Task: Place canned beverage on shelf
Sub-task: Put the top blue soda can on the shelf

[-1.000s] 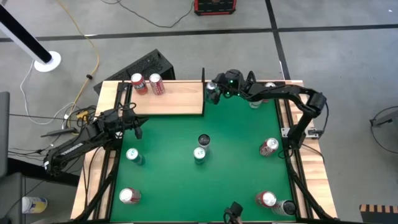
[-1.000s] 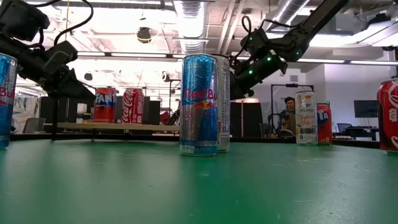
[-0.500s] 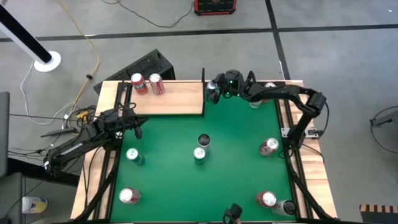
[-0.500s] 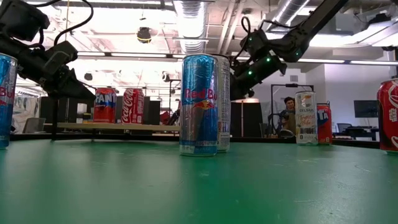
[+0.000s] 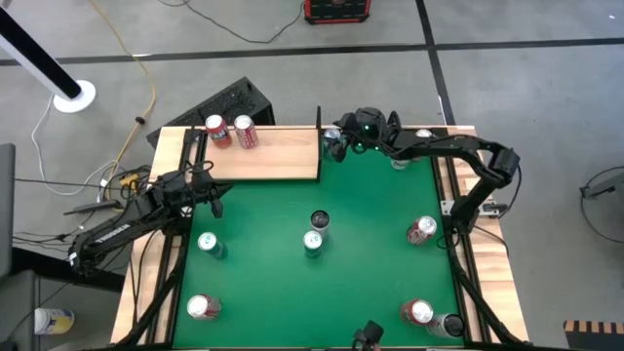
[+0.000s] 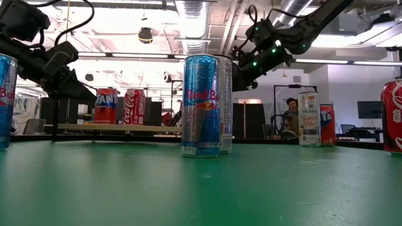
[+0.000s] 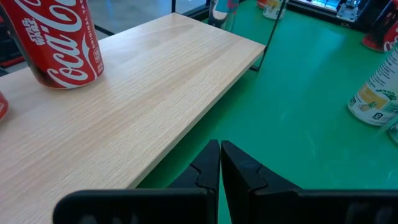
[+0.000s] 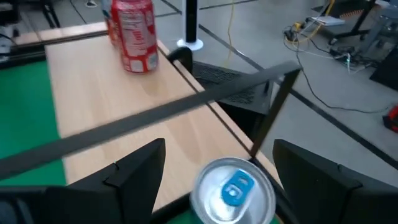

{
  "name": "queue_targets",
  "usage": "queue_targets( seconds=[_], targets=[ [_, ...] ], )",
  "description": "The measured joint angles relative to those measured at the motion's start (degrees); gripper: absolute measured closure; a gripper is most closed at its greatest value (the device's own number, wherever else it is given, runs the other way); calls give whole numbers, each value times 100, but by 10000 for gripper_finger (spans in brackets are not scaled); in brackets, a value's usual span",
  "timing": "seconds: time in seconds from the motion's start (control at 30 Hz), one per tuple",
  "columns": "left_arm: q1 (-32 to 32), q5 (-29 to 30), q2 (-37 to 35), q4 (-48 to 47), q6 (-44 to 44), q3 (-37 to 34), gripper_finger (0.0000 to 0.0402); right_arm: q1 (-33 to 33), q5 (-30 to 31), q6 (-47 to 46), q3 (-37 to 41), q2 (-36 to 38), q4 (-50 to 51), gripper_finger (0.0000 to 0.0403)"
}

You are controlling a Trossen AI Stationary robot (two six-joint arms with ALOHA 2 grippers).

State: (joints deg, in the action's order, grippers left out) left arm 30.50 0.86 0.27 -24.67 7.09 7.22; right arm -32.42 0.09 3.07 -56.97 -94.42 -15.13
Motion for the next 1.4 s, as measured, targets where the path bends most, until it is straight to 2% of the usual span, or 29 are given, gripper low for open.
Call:
queue_targets(
  seconds=[0.47, 0.97, 1.4],
  targets=[
    [2, -2, -2, 0, 0, 0, 402, -57, 49, 0, -9, -502, -254, 81],
    [2, 0, -2, 0, 0, -2, 402, 94, -8, 14, 20, -136, -79, 81],
    [2, 0, -2, 0, 0, -2, 402, -151, 14, 2, 15, -108, -5, 81]
  ],
)
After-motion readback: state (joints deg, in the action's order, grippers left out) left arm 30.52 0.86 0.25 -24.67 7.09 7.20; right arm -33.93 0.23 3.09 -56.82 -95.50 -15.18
